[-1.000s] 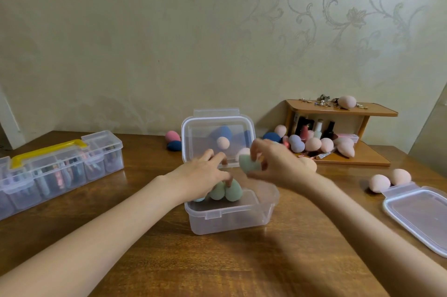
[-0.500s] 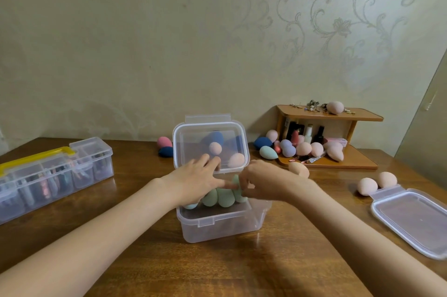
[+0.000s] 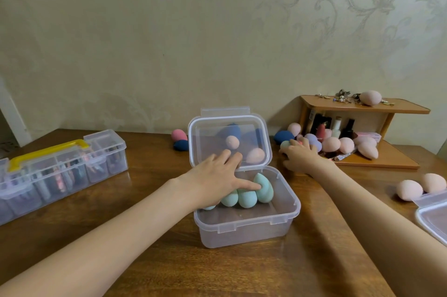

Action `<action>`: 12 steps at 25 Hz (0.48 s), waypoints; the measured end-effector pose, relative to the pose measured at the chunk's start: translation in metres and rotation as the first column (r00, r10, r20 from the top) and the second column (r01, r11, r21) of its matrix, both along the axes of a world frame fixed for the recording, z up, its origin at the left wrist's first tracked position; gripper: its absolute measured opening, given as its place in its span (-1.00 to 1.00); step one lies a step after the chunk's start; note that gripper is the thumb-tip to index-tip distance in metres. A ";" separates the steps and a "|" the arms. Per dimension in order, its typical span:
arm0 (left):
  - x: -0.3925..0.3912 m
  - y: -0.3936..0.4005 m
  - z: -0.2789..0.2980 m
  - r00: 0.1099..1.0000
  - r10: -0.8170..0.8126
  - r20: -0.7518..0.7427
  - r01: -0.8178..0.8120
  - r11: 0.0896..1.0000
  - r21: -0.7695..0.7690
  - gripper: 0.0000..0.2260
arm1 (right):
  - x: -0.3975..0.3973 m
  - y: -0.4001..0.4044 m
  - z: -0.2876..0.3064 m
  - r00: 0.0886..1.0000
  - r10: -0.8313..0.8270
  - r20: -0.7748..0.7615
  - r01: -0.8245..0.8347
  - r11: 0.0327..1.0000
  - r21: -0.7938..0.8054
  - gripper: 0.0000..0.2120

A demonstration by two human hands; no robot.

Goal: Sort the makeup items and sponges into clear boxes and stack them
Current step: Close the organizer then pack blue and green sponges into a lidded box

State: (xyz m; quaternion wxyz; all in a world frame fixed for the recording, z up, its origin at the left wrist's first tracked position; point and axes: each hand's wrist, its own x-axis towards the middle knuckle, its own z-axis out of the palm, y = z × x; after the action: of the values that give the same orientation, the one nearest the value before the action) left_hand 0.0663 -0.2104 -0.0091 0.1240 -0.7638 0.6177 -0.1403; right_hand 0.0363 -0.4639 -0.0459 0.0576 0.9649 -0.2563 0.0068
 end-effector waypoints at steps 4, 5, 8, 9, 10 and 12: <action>0.000 0.001 -0.002 1.000 0.009 0.015 -0.009 1.000 0.009 -0.34 | 0.002 -0.005 -0.006 1.000 -0.006 -0.020 0.005 0.999 -0.051 -0.60; 0.000 0.001 -0.002 1.000 0.011 0.014 -0.011 1.000 0.010 -0.34 | 0.002 -0.005 -0.005 1.000 0.012 -0.004 -0.012 0.999 -0.045 -0.62; -0.002 0.001 -0.002 1.000 0.020 0.018 -0.021 1.000 0.018 -0.33 | -0.008 0.008 0.013 0.960 0.027 0.280 -0.063 0.991 0.119 -0.68; -0.002 0.001 -0.002 0.999 0.025 0.021 -0.025 0.999 0.021 -0.33 | -0.014 0.013 0.023 0.909 0.005 0.416 -0.095 0.976 0.196 -0.67; -0.002 0.002 -0.002 0.999 0.034 0.017 -0.034 0.999 0.024 -0.33 | -0.021 0.018 0.034 0.848 -0.010 0.531 -0.152 0.954 0.260 -0.66; -0.002 0.002 -0.001 0.999 0.047 0.006 -0.048 0.999 0.016 -0.34 | -0.039 0.030 0.055 0.762 -0.026 0.647 -0.280 0.888 0.366 -0.68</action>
State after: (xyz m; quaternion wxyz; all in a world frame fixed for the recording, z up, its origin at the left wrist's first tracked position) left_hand 0.0638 -0.2086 -0.0104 0.1352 -0.7768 0.6002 -0.1346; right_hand -0.0026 -0.4339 0.0086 -0.2534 0.9074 -0.1872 0.2781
